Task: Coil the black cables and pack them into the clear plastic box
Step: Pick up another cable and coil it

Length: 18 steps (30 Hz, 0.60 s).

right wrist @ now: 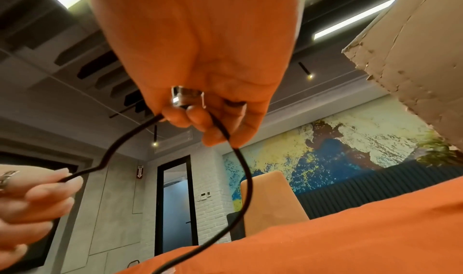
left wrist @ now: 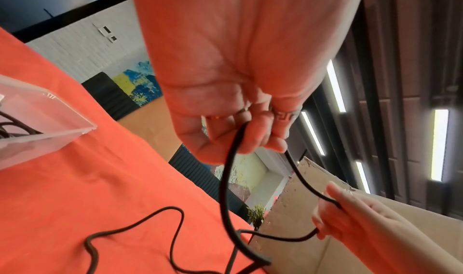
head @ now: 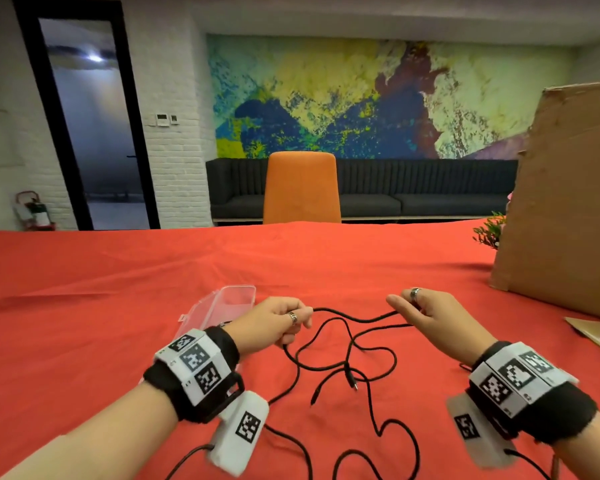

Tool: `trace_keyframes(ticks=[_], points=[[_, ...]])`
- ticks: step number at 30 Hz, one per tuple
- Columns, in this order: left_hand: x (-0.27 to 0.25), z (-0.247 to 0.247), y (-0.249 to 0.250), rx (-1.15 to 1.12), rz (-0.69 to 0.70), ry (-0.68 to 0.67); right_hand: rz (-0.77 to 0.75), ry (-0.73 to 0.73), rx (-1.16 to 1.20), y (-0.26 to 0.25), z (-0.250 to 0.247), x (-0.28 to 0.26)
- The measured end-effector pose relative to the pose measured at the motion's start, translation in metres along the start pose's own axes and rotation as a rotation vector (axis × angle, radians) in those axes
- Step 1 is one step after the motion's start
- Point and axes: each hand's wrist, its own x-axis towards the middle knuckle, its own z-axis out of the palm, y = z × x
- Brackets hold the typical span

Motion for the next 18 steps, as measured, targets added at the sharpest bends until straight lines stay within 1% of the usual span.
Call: trace_keyframes(ticks=[3,4,7,8,9,10,13,15,18], points=[[-0.005,0.007,0.005,-0.078,-0.027,0.018,0.009,-0.015,-0.011,0.004,-0.001,-0.002],[-0.006,0.009,0.008,-0.136,-0.034,0.036,0.016,-0.054,-0.020,0.006,0.000,-0.002],[-0.008,0.011,0.017,-0.299,-0.046,0.103,0.044,-0.231,-0.069,0.014,0.008,-0.004],[-0.007,0.011,0.020,-0.331,-0.051,0.123,0.050,-0.264,-0.082,0.016,0.011,-0.005],[-0.007,0.010,0.022,-0.351,-0.051,0.138,0.061,-0.262,-0.087,0.017,0.012,-0.004],[-0.007,0.009,0.024,-0.351,-0.045,0.150,0.084,-0.225,-0.068,0.019,0.012,-0.003],[-0.005,0.005,0.025,-0.247,-0.019,0.204,0.168,-0.100,0.065,0.020,0.006,0.004],[-0.005,0.000,0.023,-0.183,-0.014,0.249,0.213,-0.065,0.073,0.024,-0.001,0.009],[-0.006,-0.014,0.017,-0.157,-0.034,0.327,0.238,0.015,0.035,0.029,-0.013,0.014]])
